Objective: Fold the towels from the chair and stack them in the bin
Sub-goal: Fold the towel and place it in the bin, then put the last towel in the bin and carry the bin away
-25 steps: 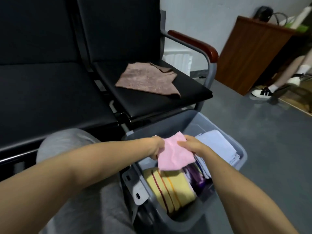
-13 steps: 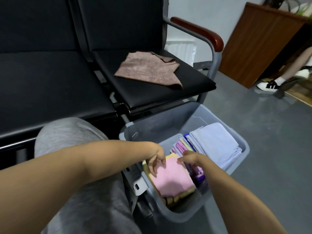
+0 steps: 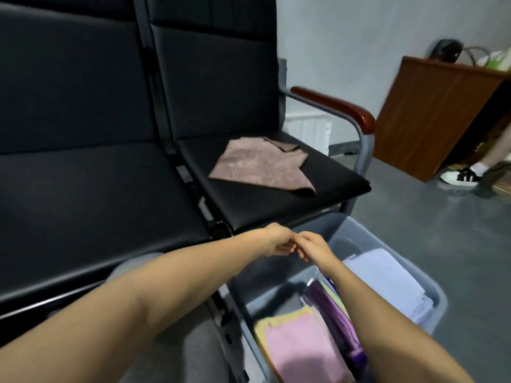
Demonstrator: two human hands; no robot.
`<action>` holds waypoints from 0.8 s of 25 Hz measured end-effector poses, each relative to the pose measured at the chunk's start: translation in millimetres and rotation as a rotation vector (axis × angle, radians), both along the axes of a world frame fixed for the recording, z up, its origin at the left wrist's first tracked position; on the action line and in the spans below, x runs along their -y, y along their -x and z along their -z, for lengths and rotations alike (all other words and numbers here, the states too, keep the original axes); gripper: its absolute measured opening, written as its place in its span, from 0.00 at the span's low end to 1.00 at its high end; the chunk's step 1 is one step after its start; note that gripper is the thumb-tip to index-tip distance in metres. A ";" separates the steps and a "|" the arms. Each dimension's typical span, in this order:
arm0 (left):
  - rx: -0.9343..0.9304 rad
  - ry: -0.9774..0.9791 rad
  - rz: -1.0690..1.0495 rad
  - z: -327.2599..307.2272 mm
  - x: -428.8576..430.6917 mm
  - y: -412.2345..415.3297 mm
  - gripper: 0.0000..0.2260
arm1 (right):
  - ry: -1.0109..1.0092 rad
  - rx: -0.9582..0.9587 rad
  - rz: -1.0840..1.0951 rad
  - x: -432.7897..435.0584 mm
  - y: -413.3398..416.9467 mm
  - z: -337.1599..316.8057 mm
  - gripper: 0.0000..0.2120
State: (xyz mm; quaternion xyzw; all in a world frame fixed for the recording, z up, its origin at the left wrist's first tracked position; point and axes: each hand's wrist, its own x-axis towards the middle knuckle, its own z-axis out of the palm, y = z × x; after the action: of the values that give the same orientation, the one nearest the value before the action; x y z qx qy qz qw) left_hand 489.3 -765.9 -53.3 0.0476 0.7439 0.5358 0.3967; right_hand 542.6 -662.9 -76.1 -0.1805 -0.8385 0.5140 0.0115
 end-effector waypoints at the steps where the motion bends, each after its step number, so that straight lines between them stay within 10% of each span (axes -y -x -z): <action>1: -0.093 -0.036 -0.039 -8.5 0.7 11.4 0.13 | 0.002 -0.071 0.048 1.9 13.0 -10.2 0.17; 6: -0.466 -0.082 -0.193 -42.1 5.8 55.6 0.09 | -0.242 -0.183 0.113 15.7 77.3 -51.5 0.07; 10: -0.972 0.432 0.045 -38.4 30.0 102.2 0.22 | -0.910 0.021 -0.064 17.1 109.4 -61.3 0.27; 13: -0.982 0.674 0.169 -21.9 46.7 129.6 0.31 | -0.854 0.253 -0.097 26.8 125.5 -50.5 0.29; 20: -1.174 0.698 0.055 -20.0 50.0 126.9 0.17 | -0.724 0.122 0.059 25.9 135.9 -54.5 0.27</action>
State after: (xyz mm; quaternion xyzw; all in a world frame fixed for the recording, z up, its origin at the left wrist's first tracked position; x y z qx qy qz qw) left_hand 362.5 -815.9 -33.3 0.2187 0.9634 0.1397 -0.0671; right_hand 406.7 -688.8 -21.5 -0.2192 -0.9596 0.1717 0.0398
